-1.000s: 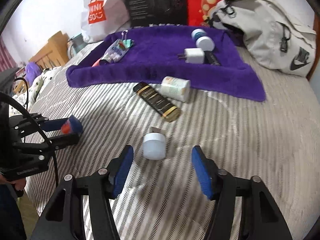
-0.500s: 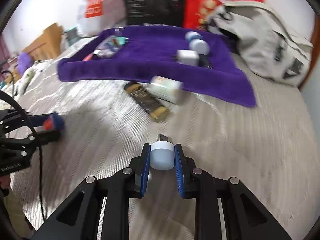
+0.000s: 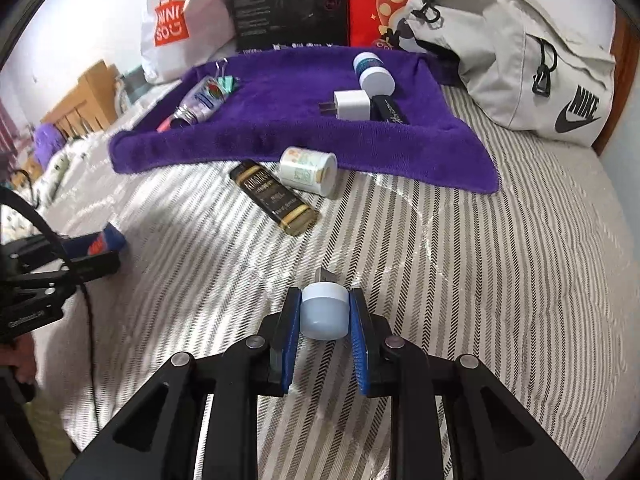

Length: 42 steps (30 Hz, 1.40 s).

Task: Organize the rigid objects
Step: 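Set the small white cap beside the charger with the right tool while the left carries the Vaseline jar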

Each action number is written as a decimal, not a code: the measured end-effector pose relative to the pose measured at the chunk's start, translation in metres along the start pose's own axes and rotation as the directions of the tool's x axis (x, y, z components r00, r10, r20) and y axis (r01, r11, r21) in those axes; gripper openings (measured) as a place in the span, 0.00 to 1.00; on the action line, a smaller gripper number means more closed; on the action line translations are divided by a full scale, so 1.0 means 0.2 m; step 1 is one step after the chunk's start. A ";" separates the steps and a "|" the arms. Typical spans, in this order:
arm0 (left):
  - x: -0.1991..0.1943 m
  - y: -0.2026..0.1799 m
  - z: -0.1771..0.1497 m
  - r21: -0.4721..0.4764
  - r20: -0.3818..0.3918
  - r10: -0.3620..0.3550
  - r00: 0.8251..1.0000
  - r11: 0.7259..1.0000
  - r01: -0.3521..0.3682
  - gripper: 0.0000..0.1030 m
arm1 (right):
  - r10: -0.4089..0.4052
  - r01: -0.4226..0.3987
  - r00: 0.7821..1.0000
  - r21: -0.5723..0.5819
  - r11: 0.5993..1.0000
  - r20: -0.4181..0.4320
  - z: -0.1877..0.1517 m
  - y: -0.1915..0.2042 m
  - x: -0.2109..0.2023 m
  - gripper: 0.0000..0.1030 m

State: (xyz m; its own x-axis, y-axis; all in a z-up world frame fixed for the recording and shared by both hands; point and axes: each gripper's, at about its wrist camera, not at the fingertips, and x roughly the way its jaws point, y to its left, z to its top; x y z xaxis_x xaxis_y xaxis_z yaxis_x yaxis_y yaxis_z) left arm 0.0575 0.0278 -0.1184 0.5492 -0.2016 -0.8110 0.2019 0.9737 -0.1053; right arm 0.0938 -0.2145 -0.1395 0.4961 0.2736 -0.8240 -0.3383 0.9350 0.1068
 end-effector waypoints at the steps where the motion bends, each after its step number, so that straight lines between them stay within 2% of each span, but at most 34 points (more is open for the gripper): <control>1: 0.00 0.01 0.01 -0.003 -0.006 0.001 1.000 1.000 -0.001 0.33 | 0.016 -0.016 1.000 0.003 1.000 -0.001 0.00 0.00 -0.01 0.23; 8: -0.01 0.02 0.08 -0.019 -0.009 0.002 1.000 1.000 -0.002 0.33 | 0.086 -0.086 0.996 -0.006 0.996 -0.010 0.08 0.00 -0.04 0.23; 16: -0.02 0.04 0.23 -0.034 0.012 -0.025 1.000 0.999 0.026 0.33 | 0.146 -0.146 0.989 -0.034 0.989 0.003 0.26 0.03 -0.09 0.23; 23: -0.03 0.09 0.33 -0.039 0.025 -0.024 0.999 0.999 0.025 0.33 | 0.130 -0.129 0.991 -0.054 0.990 0.017 0.51 0.03 -0.05 0.23; 28: -0.03 0.14 0.33 -0.068 0.032 -0.031 0.999 0.997 0.033 0.33 | 0.092 -0.094 0.995 -0.077 0.993 -0.034 0.65 0.00 0.09 0.23; 34: -0.01 0.19 0.33 -0.083 0.024 -0.034 0.999 0.996 0.036 0.33 | 0.058 -0.069 0.991 -0.086 0.994 -0.124 0.71 -0.05 0.27 0.23; 42: 0.02 0.22 0.34 -0.094 0.019 -0.044 0.999 0.995 0.045 0.33 | 0.054 -0.066 0.983 -0.068 0.996 -0.174 0.75 -0.08 0.41 0.23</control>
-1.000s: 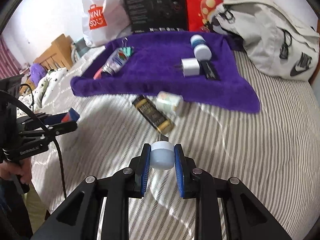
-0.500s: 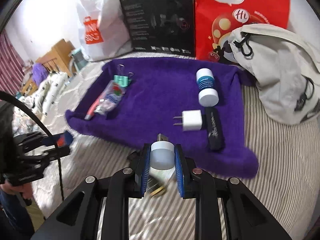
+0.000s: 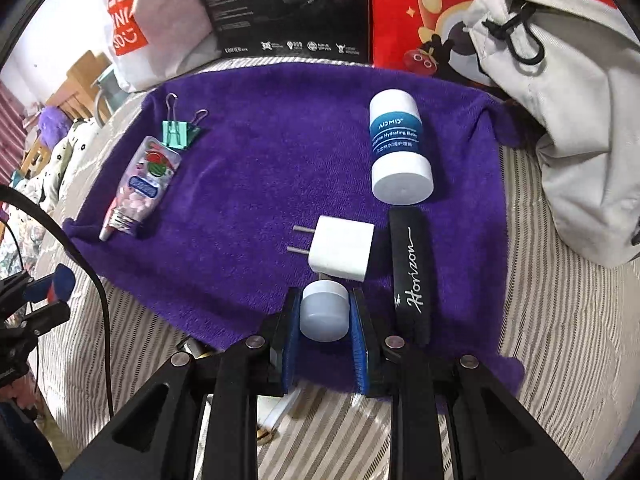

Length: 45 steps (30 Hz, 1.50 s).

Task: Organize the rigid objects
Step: 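Set the small white cap beside the charger with the right tool while the left carries the Vaseline jar, then lower the Vaseline jar onto the towel beside the pill bottle and open the left tool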

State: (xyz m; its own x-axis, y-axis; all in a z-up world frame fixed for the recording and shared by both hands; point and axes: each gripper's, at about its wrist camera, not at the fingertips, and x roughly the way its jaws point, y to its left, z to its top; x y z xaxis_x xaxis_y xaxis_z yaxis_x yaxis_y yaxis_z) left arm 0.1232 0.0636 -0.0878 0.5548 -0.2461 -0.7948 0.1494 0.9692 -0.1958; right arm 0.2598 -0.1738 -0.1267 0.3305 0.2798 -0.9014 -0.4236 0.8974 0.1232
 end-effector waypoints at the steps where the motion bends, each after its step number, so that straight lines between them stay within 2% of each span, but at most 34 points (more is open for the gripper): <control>1: 0.00 0.00 0.00 -0.001 -0.002 0.001 1.000 1.000 -0.001 0.33 | -0.001 0.001 1.000 -0.001 1.000 0.003 0.00 0.00 0.01 0.23; 9: 0.01 0.01 0.01 0.006 -0.012 0.003 1.000 1.000 -0.003 0.33 | 0.004 -0.003 1.000 -0.064 0.998 0.010 0.00 0.02 0.01 0.24; 16: 0.01 0.00 0.00 0.008 -0.020 0.011 1.000 1.000 -0.011 0.33 | 0.032 -0.033 0.999 -0.039 0.999 -0.018 0.01 -0.02 -0.01 0.29; 22: -0.02 -0.03 0.03 0.019 -0.013 0.018 1.000 1.000 -0.018 0.33 | 0.044 -0.043 0.999 -0.020 0.999 0.019 -0.04 -0.05 -0.12 0.35; 27: -0.01 -0.08 0.08 0.031 -0.010 0.000 1.000 1.000 0.000 0.33 | 0.054 -0.054 0.996 0.008 0.998 0.069 -0.15 -0.08 -0.27 0.37; 33: 0.07 -0.15 0.22 0.069 -0.015 0.005 1.000 0.998 -0.004 0.33 | 0.078 -0.081 0.991 0.022 0.996 0.105 -0.32 -0.05 -0.40 0.37; 40: 0.26 -0.23 0.40 0.129 -0.030 0.055 0.998 0.990 -0.051 0.33 | 0.099 -0.106 0.992 0.088 0.990 0.081 -0.56 -0.07 -0.47 0.38; 45: 0.41 -0.29 0.45 0.177 -0.068 0.063 0.996 0.983 -0.050 0.33 | 0.111 -0.118 0.993 0.160 0.980 0.051 -0.70 -0.10 -0.47 0.38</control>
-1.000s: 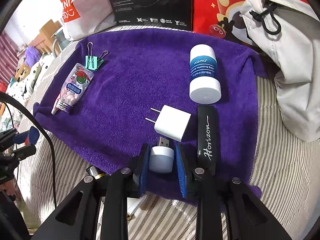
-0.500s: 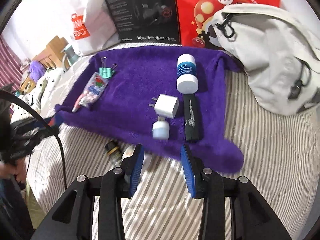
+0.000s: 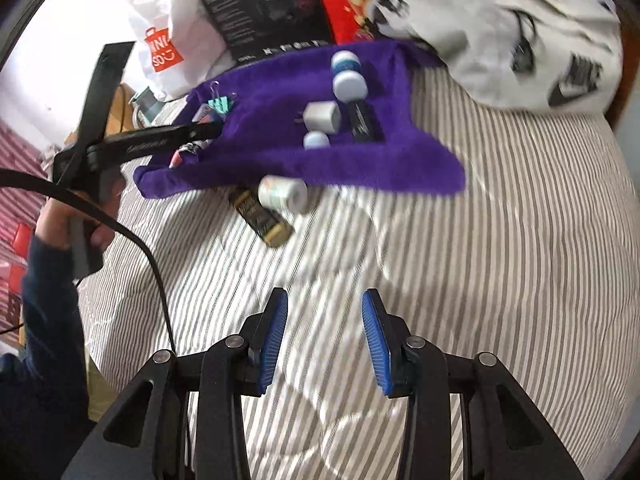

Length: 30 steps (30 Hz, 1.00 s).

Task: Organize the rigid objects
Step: 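Lower the Vaseline jar onto the towel beside the pill bottle and open the left tool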

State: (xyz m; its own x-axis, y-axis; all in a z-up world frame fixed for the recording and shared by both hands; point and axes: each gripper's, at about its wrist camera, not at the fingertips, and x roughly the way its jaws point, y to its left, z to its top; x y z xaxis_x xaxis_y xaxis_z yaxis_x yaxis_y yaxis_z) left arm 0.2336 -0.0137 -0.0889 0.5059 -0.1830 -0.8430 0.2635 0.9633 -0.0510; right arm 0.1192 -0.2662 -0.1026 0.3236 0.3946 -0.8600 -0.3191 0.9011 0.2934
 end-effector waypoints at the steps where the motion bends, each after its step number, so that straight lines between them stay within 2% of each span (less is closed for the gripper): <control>1: 0.02 -0.01 0.01 0.010 -0.006 0.002 1.000 1.000 -0.002 0.33 | 0.000 0.000 1.000 0.008 1.000 -0.004 -0.01 -0.01 0.00 0.38; 10: 0.17 -0.09 0.01 0.095 -0.077 0.085 0.993 0.992 -0.077 0.33 | -0.005 0.005 0.999 -0.002 1.000 -0.035 -0.03 -0.02 0.03 0.38; 16: 0.17 -0.11 -0.01 0.105 -0.076 0.092 0.993 0.991 -0.084 0.35 | 0.018 -0.018 0.999 0.000 1.000 -0.035 -0.03 0.00 0.04 0.38; 18: 0.17 -0.11 -0.01 0.104 -0.082 0.108 0.991 0.990 -0.100 0.47 | 0.025 -0.025 0.999 0.006 1.000 -0.029 -0.03 0.00 0.02 0.38; 20: 0.17 -0.09 -0.02 0.086 -0.085 0.112 0.990 0.991 -0.105 0.51 | 0.034 -0.034 0.999 0.008 0.999 -0.021 -0.04 0.01 -0.01 0.38; 23: 0.14 -0.06 -0.05 0.022 -0.101 0.090 0.991 0.996 -0.088 0.52 | 0.018 -0.018 1.000 0.000 1.000 -0.013 -0.05 0.01 -0.07 0.39; 27: 0.01 -0.09 -0.08 0.000 -0.067 0.125 0.990 0.992 -0.125 0.55 | -0.002 0.002 1.000 -0.002 1.000 0.006 -0.08 0.00 -0.15 0.44; 28: -0.03 -0.12 -0.10 0.006 -0.060 0.130 0.990 0.991 -0.130 0.58 | -0.007 0.007 1.000 -0.003 1.000 0.009 -0.09 0.00 -0.17 0.44; 30: -0.10 -0.19 -0.14 0.011 -0.041 0.145 0.989 0.989 -0.144 0.71 | -0.005 0.004 1.000 0.002 1.000 0.016 -0.11 -0.01 -0.21 0.44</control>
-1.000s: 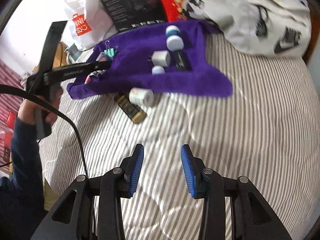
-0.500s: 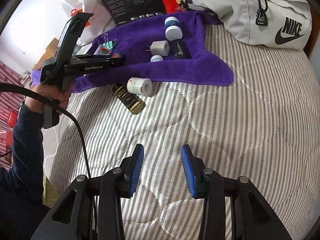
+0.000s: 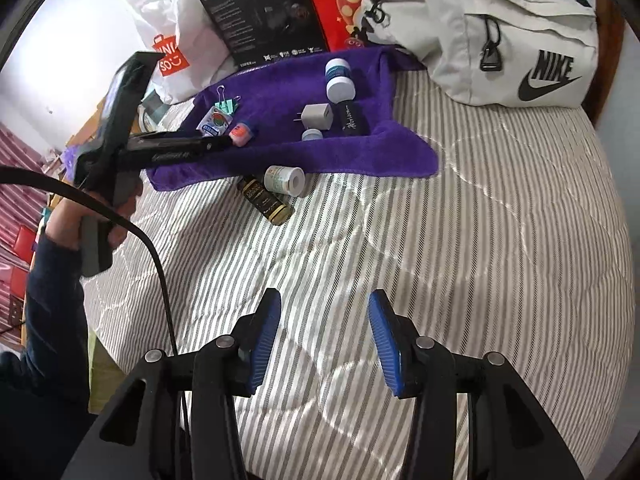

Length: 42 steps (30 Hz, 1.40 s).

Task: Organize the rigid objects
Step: 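Lower the Vaseline jar onto the towel beside the pill bottle and open the left tool, then grasp the Grand Reserve bottle with the left tool while the right tool grasps the white pill jar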

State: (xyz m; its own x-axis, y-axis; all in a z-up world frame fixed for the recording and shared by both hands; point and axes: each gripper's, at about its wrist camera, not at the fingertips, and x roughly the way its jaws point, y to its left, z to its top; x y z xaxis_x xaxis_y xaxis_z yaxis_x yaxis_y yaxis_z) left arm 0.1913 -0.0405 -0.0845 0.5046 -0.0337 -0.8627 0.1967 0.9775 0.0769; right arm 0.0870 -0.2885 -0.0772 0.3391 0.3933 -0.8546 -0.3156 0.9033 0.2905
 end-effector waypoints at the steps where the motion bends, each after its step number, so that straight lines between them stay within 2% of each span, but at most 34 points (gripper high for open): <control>1: -0.03 -0.04 -0.03 0.001 0.009 -0.005 1.000 1.000 0.005 0.71 | 0.001 -0.001 1.000 0.003 1.000 0.001 -0.01 0.00 -0.01 0.44; 6: -0.02 -0.16 -0.12 -0.047 -0.021 -0.031 0.999 0.998 0.030 0.71 | 0.001 -0.001 1.000 -0.007 1.000 -0.008 -0.05 0.00 -0.09 0.44; 10: -0.01 -0.21 -0.15 -0.112 -0.012 -0.072 0.997 0.991 0.071 0.71 | -0.026 0.026 1.000 -0.025 0.999 0.010 -0.08 0.00 -0.20 0.45; 16: 0.06 -0.28 -0.17 -0.121 -0.056 -0.050 0.997 0.992 0.043 0.71 | -0.060 0.060 0.998 0.028 0.998 0.015 -0.14 -0.05 -0.26 0.46; 19: 0.10 -0.31 -0.18 -0.131 -0.079 -0.062 0.995 0.990 0.051 0.71 | -0.069 0.069 0.998 0.047 0.996 0.004 -0.17 -0.06 -0.27 0.46; 25: 0.12 -0.31 -0.18 -0.201 -0.062 -0.064 0.996 0.978 0.050 0.71 | -0.094 0.095 0.995 0.041 0.995 -0.034 -0.19 -0.06 -0.24 0.46; 29: 0.13 -0.31 -0.16 -0.276 -0.064 -0.026 0.998 0.961 0.008 0.71 | -0.091 0.092 0.995 0.019 0.996 -0.044 -0.17 -0.03 -0.23 0.46; 32: 0.15 -0.36 -0.17 -0.240 -0.069 0.035 0.997 0.969 -0.051 0.71 | -0.087 0.087 0.995 0.007 0.996 -0.049 -0.17 -0.01 -0.22 0.46; 35: 0.14 -0.40 -0.19 -0.135 -0.060 0.078 0.995 0.987 -0.085 0.75 | -0.083 0.083 0.995 -0.003 0.997 -0.056 -0.17 0.01 -0.20 0.46; 42: 0.07 -0.20 -0.31 -0.131 -0.093 0.065 0.993 0.988 -0.077 0.77 | -0.053 0.055 0.998 0.071 0.996 -0.031 -0.17 -0.02 -0.12 0.48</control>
State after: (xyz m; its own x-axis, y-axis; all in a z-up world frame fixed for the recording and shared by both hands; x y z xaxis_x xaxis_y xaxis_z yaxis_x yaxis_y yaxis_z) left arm 0.1389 -0.0682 -0.1302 0.4356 0.0500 -0.8987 0.0451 0.9960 0.0773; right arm 0.0497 -0.3071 -0.0722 0.3280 0.3391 -0.8817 -0.2323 0.9336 0.2727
